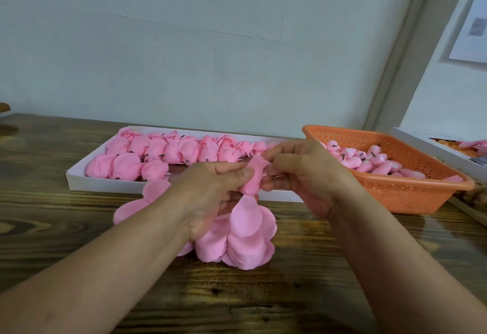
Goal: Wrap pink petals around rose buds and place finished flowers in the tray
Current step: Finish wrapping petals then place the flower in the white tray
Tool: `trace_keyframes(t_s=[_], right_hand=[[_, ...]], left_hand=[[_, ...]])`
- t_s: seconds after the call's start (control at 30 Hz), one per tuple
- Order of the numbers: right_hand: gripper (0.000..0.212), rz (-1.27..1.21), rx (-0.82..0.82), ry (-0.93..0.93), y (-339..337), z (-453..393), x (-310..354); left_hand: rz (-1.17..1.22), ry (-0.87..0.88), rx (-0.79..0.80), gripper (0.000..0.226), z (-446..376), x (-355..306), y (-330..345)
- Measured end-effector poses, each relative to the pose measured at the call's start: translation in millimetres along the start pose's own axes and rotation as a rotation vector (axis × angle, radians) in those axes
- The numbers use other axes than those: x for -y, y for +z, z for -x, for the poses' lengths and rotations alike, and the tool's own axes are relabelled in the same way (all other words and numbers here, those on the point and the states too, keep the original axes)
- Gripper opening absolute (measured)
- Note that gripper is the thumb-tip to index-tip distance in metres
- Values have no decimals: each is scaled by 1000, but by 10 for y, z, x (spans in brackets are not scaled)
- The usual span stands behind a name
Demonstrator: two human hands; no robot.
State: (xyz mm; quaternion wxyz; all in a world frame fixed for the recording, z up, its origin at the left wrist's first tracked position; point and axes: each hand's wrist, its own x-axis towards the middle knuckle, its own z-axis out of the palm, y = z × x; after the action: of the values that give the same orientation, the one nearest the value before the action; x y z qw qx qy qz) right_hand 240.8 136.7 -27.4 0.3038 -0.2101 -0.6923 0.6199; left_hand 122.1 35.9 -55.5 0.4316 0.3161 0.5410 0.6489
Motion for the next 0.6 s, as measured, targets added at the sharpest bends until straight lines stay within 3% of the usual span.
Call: trace_keyframes(t_s=[0.33,0.5,0.6], right_hand=[[32,-5,127,37,-73,14,45],[15,89,11,-39,-5,7,11],[18,103,-33,-62,6,0,1]], left_hand=[[33,-53,53,32,0,-57,-30],[8,-43,52,28,16,-53,-14],[-1,-45,55,31,28,-58,-11]])
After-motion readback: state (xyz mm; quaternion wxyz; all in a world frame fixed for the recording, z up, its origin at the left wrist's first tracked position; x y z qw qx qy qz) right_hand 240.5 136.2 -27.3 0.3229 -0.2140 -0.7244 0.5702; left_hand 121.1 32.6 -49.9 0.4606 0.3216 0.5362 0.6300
